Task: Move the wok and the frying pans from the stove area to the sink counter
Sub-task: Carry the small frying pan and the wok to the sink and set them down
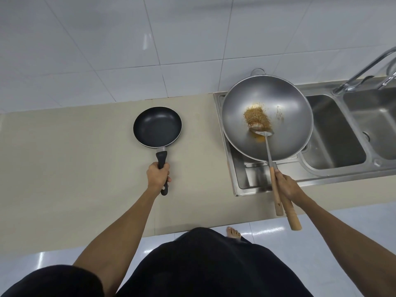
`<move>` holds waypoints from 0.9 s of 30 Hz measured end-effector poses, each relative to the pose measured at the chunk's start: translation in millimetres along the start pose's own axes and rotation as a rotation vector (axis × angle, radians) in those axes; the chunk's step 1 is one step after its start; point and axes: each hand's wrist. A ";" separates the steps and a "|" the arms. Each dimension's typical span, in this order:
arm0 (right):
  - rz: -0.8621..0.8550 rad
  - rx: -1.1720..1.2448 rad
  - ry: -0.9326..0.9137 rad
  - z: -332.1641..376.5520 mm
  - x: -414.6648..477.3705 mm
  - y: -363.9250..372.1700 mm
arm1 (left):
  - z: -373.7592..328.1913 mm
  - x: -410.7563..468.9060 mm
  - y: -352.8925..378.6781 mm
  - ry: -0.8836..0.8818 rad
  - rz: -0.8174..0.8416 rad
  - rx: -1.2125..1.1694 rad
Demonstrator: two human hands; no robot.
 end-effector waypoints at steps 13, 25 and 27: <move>-0.048 -0.031 -0.026 7.9 0.7 8.2 | -1.2 3.6 -3.3 -0.068 0.034 0.028; -0.029 -0.183 -0.022 14.9 -0.1 17.0 | -2.5 -9.0 -2.2 -0.057 0.122 0.034; -0.036 -0.178 -0.025 15.2 -2.4 18.4 | -3.5 -10.5 0.3 -0.050 0.138 0.034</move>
Point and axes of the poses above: each hand's wrist, its own x-axis towards the middle knuckle, its own y-axis out of the palm, z = x × y, and after that the axes turned 15 degrees about z, right-handed
